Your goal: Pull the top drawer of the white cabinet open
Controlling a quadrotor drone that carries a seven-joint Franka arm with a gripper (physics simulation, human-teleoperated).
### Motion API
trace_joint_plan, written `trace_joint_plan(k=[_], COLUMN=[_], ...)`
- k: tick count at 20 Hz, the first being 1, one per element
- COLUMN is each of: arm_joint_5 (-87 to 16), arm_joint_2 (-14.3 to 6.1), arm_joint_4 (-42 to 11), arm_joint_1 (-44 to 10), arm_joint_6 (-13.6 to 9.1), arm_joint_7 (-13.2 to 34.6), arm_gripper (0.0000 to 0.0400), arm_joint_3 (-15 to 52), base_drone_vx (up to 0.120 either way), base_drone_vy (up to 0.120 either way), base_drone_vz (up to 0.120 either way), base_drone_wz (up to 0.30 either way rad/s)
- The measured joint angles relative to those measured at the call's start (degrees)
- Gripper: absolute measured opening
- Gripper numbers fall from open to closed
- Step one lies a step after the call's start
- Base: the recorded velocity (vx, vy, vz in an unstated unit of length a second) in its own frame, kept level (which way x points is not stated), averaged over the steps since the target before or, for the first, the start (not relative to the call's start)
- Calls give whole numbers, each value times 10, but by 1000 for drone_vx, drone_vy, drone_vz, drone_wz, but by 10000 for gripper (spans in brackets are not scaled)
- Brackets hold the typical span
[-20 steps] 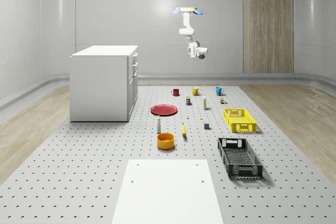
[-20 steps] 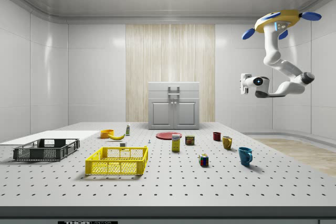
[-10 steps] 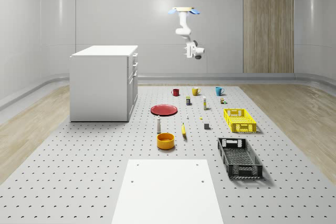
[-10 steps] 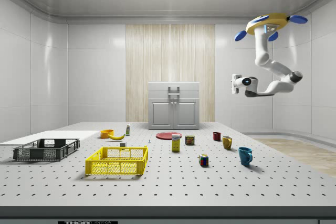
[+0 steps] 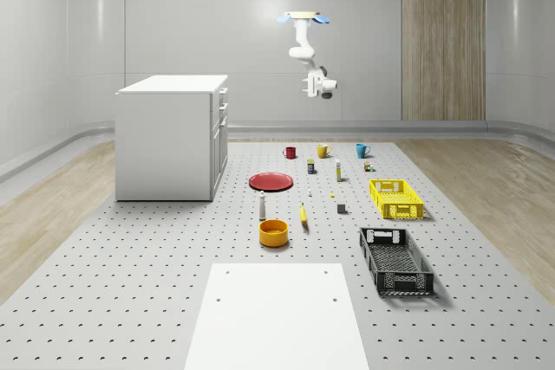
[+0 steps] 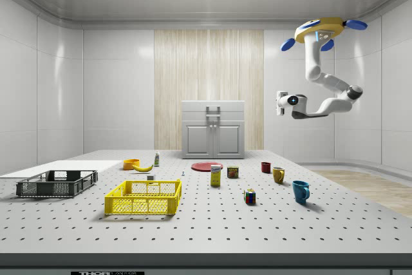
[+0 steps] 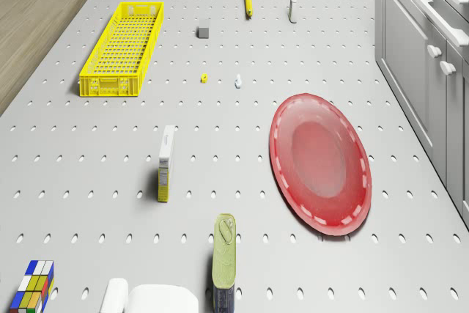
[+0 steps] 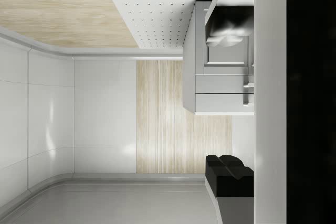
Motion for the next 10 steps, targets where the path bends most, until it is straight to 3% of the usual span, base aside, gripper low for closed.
trace_joint_plan(k=[4, 10], arm_joint_5=[-7, -17], arm_joint_2=[-9, -23], arm_joint_4=[-1, -3], arm_joint_1=[10, 25], arm_joint_6=[9, 22], arm_joint_7=[6, 14], arm_gripper=[305, 305], arm_joint_3=[-4, -10], base_drone_vx=[120, 120], base_drone_vy=[-110, 0], base_drone_vz=[0, 0], base_drone_wz=[0, 0])
